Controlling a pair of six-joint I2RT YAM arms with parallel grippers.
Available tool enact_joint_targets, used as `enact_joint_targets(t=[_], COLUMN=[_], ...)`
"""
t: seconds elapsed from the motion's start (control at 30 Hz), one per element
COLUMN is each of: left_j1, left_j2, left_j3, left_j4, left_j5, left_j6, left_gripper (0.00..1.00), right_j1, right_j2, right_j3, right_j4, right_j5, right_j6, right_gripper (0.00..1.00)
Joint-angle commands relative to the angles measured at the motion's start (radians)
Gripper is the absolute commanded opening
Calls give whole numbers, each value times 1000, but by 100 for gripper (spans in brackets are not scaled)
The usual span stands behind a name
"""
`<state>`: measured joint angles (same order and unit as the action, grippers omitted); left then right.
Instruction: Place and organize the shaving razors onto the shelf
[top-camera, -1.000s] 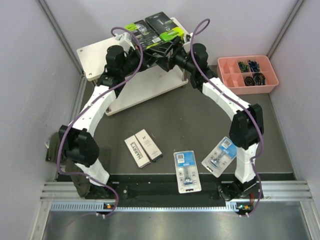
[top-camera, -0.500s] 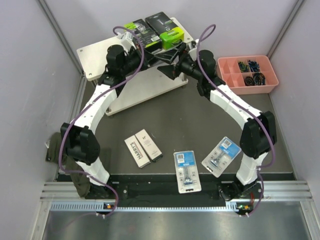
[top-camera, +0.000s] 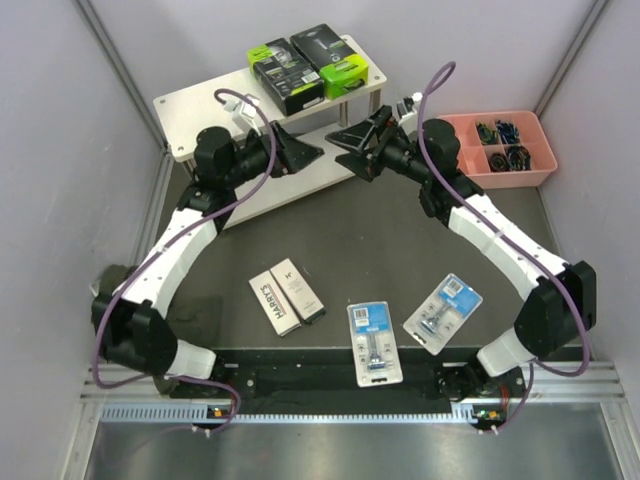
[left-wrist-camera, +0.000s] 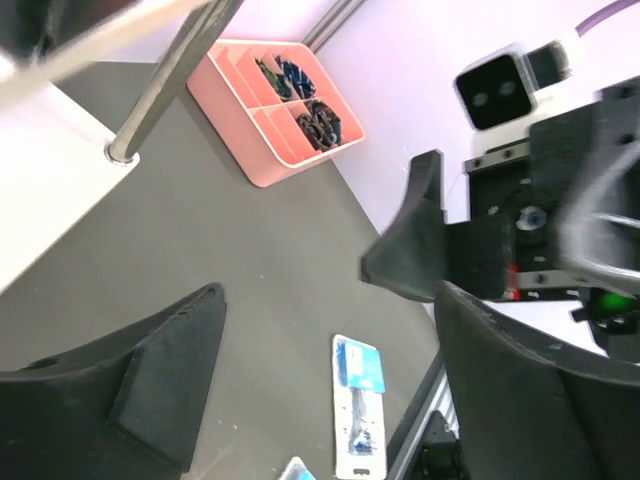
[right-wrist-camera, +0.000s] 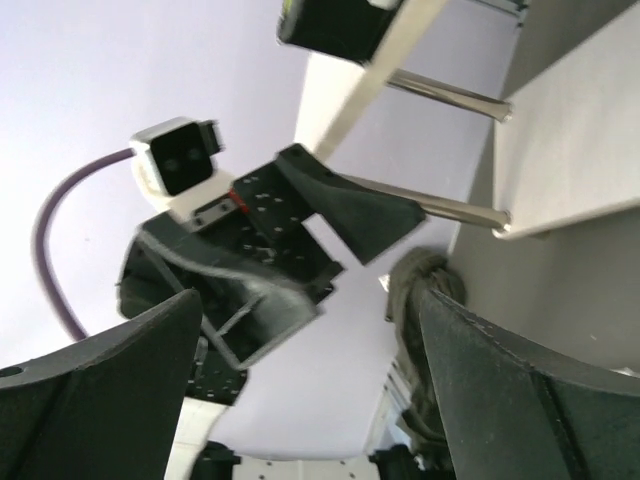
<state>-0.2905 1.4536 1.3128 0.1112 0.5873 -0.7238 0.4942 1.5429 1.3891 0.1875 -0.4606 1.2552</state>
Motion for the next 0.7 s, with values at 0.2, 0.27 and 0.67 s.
enact_joint_targets(t=[0.2,0.27,0.67], left_j1=[1,1,1], left_j2=[-278,-326,-479], left_j3=[-227,-273,-490], left_j4=[-71,-106,-416], left_j5=[-76,-95,-192], left_j6=[8,6,-54], left_gripper=[99,99,99], right_j1=[-6,-5,75], right_j2=[-171,-197,-224], right_j3=[-199,-245,-441], right_j4=[-134,-149,-218], right_j5=[22,28,88], right_j6=[-166,-191,-278], right_gripper=[92,92,92])
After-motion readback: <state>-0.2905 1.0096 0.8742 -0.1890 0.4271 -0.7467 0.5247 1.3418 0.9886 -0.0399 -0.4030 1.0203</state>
